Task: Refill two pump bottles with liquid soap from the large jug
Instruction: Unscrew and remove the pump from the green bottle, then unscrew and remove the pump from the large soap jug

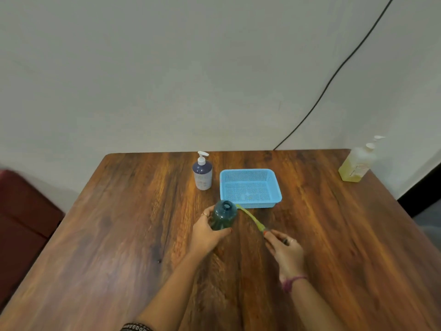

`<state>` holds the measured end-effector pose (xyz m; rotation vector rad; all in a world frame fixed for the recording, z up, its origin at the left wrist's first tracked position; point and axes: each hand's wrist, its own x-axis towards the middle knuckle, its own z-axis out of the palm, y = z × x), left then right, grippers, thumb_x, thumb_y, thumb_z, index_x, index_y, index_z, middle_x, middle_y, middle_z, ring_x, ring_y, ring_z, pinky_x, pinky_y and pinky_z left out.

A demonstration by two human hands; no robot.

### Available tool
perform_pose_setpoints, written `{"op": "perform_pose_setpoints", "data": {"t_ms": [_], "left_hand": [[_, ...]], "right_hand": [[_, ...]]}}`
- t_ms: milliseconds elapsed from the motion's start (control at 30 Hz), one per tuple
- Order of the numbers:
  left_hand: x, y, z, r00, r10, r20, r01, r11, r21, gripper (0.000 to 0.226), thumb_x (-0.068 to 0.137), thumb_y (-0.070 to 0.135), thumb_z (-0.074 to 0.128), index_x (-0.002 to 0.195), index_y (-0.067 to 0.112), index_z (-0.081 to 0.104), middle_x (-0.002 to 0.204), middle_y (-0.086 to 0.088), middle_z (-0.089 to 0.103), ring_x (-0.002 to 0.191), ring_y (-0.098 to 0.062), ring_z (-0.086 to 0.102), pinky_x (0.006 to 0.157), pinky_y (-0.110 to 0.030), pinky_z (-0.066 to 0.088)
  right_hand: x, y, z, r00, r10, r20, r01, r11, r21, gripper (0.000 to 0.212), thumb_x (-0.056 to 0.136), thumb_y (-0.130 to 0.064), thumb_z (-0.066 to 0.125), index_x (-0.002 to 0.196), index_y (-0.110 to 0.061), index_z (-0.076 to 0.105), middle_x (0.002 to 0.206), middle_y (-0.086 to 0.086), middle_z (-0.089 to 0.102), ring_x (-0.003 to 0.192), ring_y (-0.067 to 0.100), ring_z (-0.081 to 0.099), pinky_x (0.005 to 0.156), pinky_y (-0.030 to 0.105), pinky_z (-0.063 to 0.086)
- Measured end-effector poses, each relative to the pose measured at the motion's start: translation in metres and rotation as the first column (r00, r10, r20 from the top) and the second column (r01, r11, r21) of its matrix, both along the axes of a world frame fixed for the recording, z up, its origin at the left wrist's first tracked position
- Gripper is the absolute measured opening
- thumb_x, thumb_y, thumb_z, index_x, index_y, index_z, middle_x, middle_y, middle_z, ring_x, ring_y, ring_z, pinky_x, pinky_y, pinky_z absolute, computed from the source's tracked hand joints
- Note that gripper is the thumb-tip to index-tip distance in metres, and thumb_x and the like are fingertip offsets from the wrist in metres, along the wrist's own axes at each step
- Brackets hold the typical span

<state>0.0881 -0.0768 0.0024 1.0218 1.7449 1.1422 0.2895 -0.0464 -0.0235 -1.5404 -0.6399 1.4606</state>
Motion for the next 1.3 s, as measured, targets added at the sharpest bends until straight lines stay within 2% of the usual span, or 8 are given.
{"op": "perform_pose_setpoints", "data": {"t_ms": [133,333,433,700,800,933,1100,1300], "left_hand": [[0.009,-0.003,-0.019,0.999,-0.005,-0.043,0.000,0.994,-0.113,0.070,0.072,0.017,0.083,0.131,0.021,0.045,0.116,0.011,0.056,0.106,-0.005,0.052,0.088,-0.019,0.041],[0.012,-0.002,-0.040,0.986,-0.038,-0.161,0.006,0.981,-0.193,0.074,0.069,0.030,0.085,0.131,0.016,0.046,0.132,-0.003,0.049,0.118,-0.017,0.052,0.101,-0.031,0.044],[0.014,-0.002,-0.046,0.985,-0.057,-0.166,0.022,0.978,-0.206,0.075,0.070,0.031,0.085,0.131,0.016,0.045,0.132,-0.003,0.049,0.120,-0.018,0.051,0.104,-0.035,0.044],[0.016,-0.002,-0.057,0.984,-0.066,-0.168,0.035,0.983,-0.180,0.077,0.067,0.028,0.087,0.130,0.016,0.044,0.129,-0.001,0.049,0.119,-0.018,0.052,0.103,-0.033,0.044],[0.014,-0.004,-0.060,0.987,-0.073,-0.145,0.049,0.986,-0.162,0.085,0.063,0.027,0.090,0.133,0.014,0.042,0.131,-0.002,0.047,0.121,-0.018,0.051,0.103,-0.032,0.044],[0.011,-0.005,-0.060,0.982,-0.109,-0.157,0.082,0.982,-0.171,0.097,0.061,0.034,0.090,0.139,0.015,0.036,0.138,-0.001,0.043,0.125,-0.016,0.046,0.100,-0.024,0.039],[0.001,-0.002,-0.046,0.977,-0.189,-0.099,0.176,0.976,-0.129,0.115,0.058,0.040,0.090,0.149,0.014,0.024,0.149,0.001,0.031,0.136,-0.016,0.036,0.106,-0.023,0.032],[-0.015,0.014,-0.019,0.996,-0.093,-0.006,0.093,0.994,0.057,0.072,0.082,0.044,0.071,0.143,0.019,0.040,0.141,0.000,0.048,0.128,-0.016,0.048,0.109,-0.040,0.041]], "right_hand": [[0.000,-0.014,-0.043,0.968,0.052,0.246,-0.030,0.995,-0.095,0.040,0.056,-0.048,0.087,0.082,-0.022,0.072,0.089,0.000,0.071,0.085,0.019,0.069,0.078,0.041,0.059],[-0.012,-0.027,-0.038,0.870,0.122,0.478,-0.125,0.992,-0.026,0.019,0.077,-0.034,0.077,0.085,-0.019,0.068,0.084,-0.008,0.059,0.086,0.013,0.057,0.075,0.026,0.043],[-0.017,-0.031,-0.048,0.822,0.193,0.535,-0.200,0.979,-0.046,0.019,0.077,-0.036,0.076,0.085,-0.021,0.067,0.088,-0.005,0.065,0.086,0.013,0.061,0.074,0.026,0.047],[-0.023,-0.034,-0.058,0.796,0.265,0.544,-0.273,0.960,-0.070,0.021,0.077,-0.035,0.076,0.085,-0.020,0.064,0.087,-0.006,0.064,0.085,0.009,0.060,0.072,0.021,0.046],[-0.022,-0.034,-0.058,0.801,0.260,0.539,-0.275,0.960,-0.055,0.026,0.075,-0.035,0.078,0.089,-0.020,0.063,0.089,-0.006,0.063,0.085,0.007,0.059,0.067,0.016,0.041],[-0.019,-0.032,-0.059,0.803,0.285,0.523,-0.301,0.952,-0.057,0.032,0.074,-0.036,0.079,0.095,-0.019,0.062,0.094,-0.004,0.064,0.089,0.010,0.060,0.074,0.020,0.046],[-0.013,-0.031,-0.053,0.802,0.278,0.529,-0.302,0.952,-0.043,0.038,0.074,-0.040,0.078,0.100,-0.017,0.062,0.092,-0.004,0.065,0.083,0.004,0.059,0.063,0.013,0.041],[0.006,-0.024,-0.047,0.840,0.230,0.491,-0.251,0.968,-0.022,0.038,0.080,-0.045,0.071,0.103,-0.017,0.061,0.091,-0.007,0.062,0.085,0.006,0.058,0.071,0.022,0.046]]}}
